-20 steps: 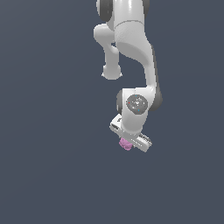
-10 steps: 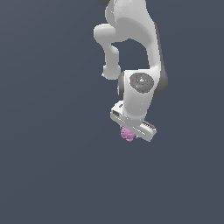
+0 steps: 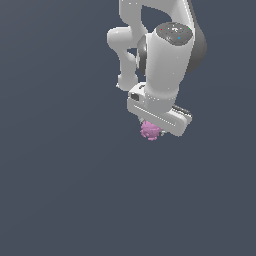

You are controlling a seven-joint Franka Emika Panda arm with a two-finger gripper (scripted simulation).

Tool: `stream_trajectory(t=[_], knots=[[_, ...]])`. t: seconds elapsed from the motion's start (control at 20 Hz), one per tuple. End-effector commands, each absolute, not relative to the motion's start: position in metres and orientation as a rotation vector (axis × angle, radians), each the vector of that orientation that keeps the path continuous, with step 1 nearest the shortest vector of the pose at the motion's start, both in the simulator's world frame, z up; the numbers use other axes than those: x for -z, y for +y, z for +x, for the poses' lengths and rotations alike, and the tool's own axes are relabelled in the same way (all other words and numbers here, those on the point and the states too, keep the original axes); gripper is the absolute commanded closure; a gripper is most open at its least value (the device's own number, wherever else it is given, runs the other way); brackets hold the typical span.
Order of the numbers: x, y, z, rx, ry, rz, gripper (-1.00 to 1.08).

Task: Pick up the object and move it to a goal position.

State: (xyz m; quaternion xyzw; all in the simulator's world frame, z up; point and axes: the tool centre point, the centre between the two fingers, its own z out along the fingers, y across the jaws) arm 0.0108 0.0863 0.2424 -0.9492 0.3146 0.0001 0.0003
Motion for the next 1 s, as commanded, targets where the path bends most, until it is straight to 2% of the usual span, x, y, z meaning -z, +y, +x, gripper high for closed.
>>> stream_trajectory(t=[0.0,0.55,0.95], knots=[[-0.273,0.087,0.003,-0.001,0.989,-2.982,1.08],[-0.397,0.092,-0.025,0.0,0.989,-2.982,1.08],[-0.45,0.096,-0.035,0.0,0.988,-2.982,1.08]])
